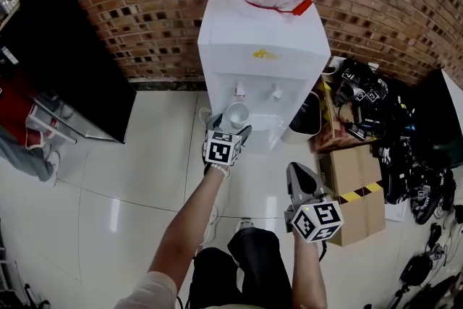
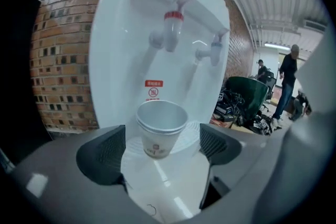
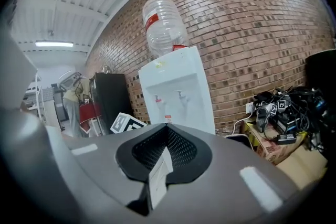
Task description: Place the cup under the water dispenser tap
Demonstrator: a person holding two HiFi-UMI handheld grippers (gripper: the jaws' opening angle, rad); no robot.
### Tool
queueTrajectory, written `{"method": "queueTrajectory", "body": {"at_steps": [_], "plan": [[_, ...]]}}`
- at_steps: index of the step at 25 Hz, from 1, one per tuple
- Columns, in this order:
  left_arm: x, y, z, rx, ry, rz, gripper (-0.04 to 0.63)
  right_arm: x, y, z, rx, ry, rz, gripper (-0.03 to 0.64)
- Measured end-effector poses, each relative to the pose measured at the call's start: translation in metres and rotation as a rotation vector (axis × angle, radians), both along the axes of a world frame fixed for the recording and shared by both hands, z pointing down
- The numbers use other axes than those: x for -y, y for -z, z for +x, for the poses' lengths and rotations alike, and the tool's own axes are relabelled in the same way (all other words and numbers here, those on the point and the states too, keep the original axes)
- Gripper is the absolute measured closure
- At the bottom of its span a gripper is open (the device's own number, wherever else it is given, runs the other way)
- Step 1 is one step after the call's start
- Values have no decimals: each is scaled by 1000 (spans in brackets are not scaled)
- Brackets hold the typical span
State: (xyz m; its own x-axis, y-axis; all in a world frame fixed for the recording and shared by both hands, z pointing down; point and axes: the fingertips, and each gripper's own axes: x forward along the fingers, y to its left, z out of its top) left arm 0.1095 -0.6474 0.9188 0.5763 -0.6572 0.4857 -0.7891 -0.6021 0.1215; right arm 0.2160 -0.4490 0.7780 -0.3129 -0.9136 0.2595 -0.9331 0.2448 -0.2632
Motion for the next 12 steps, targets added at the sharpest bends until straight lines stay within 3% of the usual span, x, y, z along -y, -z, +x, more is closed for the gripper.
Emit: {"method": "queueTrajectory", "body": {"at_steps": [4,7,10,12], "plan": [[-54,41,-24,-88,39,-44,157,-7,48,-9,-11,17,-43,617],[-114,95,-30,-152,-12,-53,182,-18,93,-21,-10,38,-68,617],[-164,167,-34,-166,-46,-10,248,-27,138,-29,-9,43,-88,617],[-188,210,-45,-166,-3,-5,260,-34,164,-33,-4,41,-107,617]]}}
